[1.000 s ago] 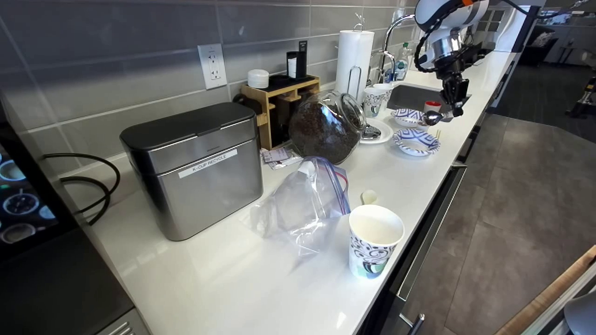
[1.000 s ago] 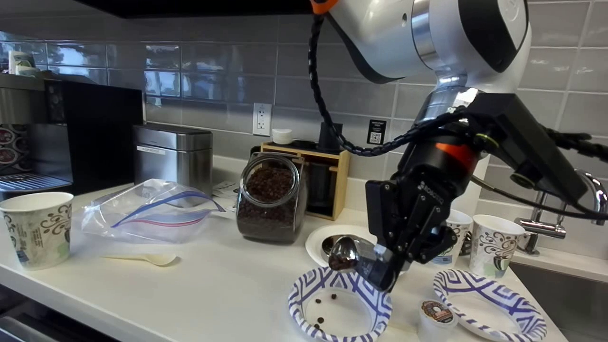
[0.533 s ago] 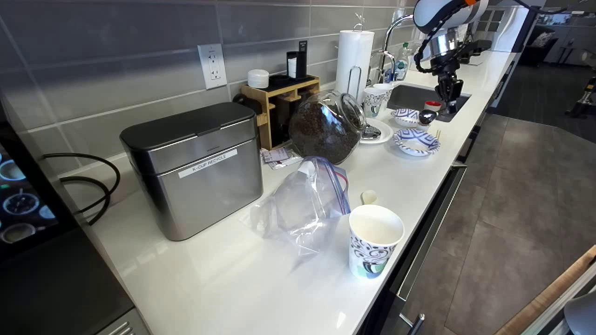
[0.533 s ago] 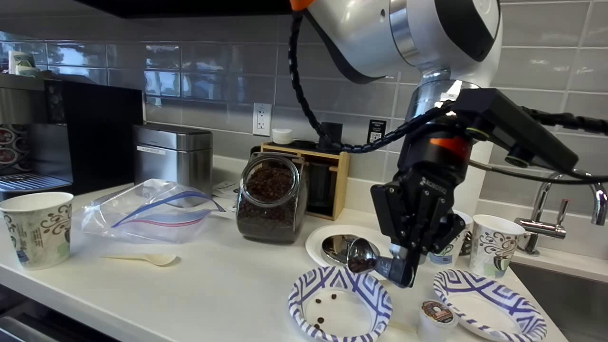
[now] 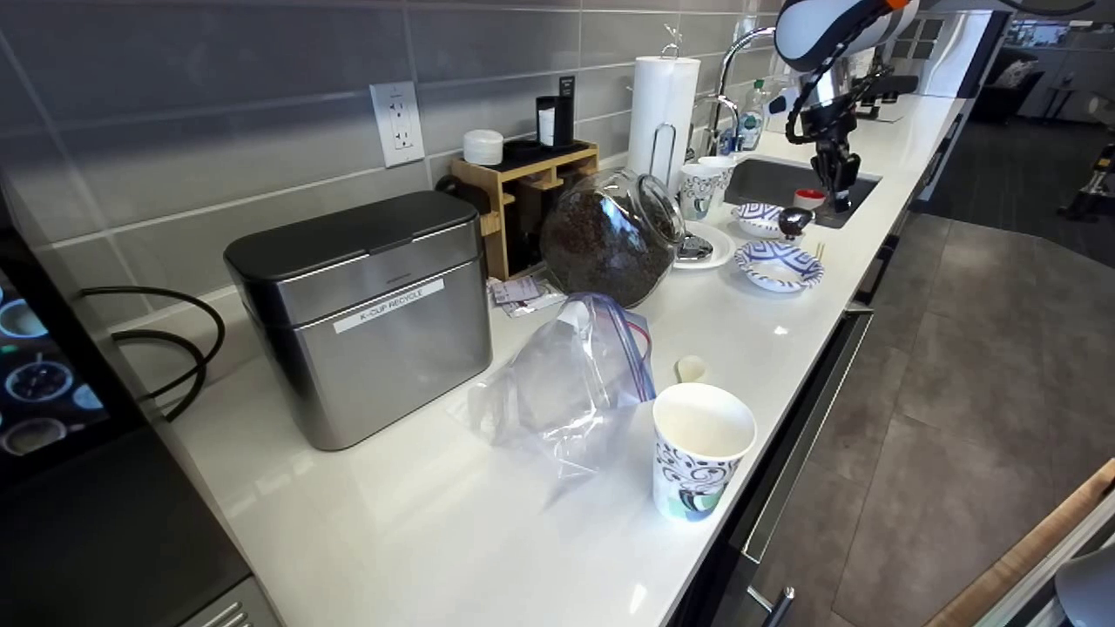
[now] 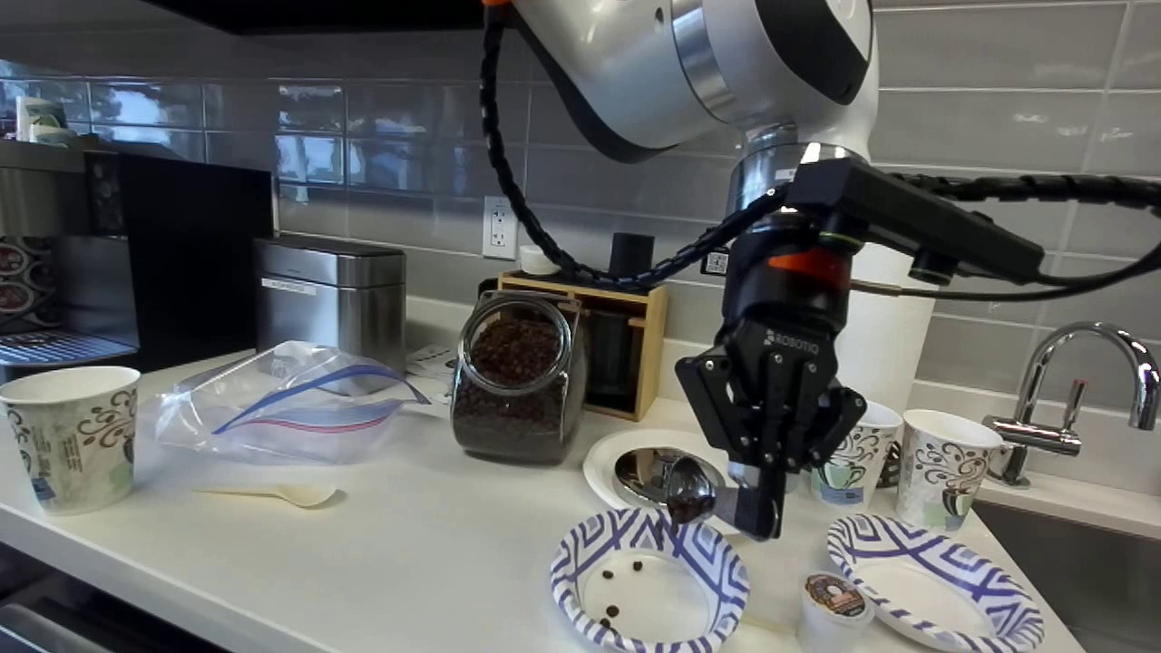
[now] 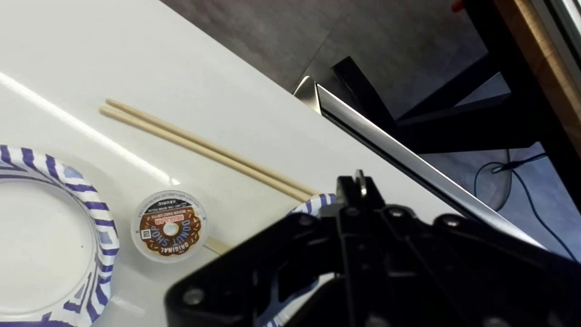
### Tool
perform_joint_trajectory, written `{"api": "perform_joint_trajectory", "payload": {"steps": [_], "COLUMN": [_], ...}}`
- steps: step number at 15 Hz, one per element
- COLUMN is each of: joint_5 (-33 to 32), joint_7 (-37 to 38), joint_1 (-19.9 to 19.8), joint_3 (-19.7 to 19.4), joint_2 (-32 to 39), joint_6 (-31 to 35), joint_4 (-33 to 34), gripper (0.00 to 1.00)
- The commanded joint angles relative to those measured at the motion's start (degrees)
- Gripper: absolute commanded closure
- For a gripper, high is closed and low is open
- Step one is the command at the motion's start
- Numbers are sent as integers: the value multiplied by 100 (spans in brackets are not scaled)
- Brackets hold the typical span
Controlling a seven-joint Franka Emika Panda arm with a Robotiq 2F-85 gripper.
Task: Scoop up the contents in the jug and put them in the bowl
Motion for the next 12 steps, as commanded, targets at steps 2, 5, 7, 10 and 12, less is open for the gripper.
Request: {"api": "perform_joint_trajectory", "payload": {"steps": [2,5,7,10,12], "joint_5": [-391,-612,-818,-1175,-1403], "joint_7": [775,1231,1558,1976,2220], "joint_1": [201,288,341,399,432], "joint_3": [-28,-36,-42,-45,-35], "joint_2": [-624,-845,-988,-1194,-1338], "joint_6": [762,1113,1310,1534,1678], "joint_4": [-958,-1317,-1534,-1830,-2015], "gripper": [99,99,99,99,99]}}
